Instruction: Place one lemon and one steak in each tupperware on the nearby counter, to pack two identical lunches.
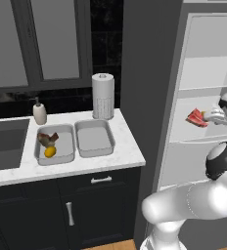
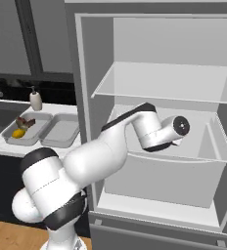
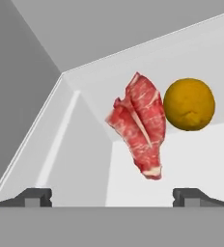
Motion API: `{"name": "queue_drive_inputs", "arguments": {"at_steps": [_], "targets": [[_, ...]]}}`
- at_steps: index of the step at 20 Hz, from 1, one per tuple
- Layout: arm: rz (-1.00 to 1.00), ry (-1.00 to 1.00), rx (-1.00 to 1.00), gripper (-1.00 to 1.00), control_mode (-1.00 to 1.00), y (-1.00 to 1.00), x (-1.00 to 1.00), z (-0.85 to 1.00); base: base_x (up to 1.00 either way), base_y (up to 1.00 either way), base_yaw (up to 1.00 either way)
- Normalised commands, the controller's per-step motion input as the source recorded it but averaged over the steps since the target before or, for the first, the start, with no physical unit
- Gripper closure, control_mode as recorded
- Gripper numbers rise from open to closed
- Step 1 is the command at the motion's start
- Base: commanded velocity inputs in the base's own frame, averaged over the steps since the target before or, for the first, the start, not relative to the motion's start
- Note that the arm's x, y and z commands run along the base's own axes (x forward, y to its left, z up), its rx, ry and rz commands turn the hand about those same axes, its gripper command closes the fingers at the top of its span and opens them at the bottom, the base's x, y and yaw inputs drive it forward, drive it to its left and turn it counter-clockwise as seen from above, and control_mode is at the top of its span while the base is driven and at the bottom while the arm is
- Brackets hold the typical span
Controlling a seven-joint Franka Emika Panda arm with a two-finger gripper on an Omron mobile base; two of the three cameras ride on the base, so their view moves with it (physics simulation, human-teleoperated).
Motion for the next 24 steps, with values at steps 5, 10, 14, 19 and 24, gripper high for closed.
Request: {"name": "queue_drive_inputs", "arguments": {"at_steps": [5, 10, 14, 19, 24], "targets": [[0.05, 0.00, 0.00, -1.00, -1.00, -0.01, 0.36, -0.26, 0.00, 0.00, 0.00], [0.07, 0.03, 0.03, -1.00, -1.00, 0.00, 0.40, -0.30, 0.00, 0.00, 0.00], [0.04, 0.06, 0.07, -1.00, -1.00, -0.04, 0.56, -0.32, 0.00, 0.00, 0.00], [0.03, 0.02, 0.06, -1.00, -1.00, -0.07, 0.25, -0.26, 0.00, 0.00, 0.00], [0.03, 0.01, 0.04, 1.00, -1.00, 0.02, 0.10, -0.35, 0.00, 0.00, 0.00]]}}
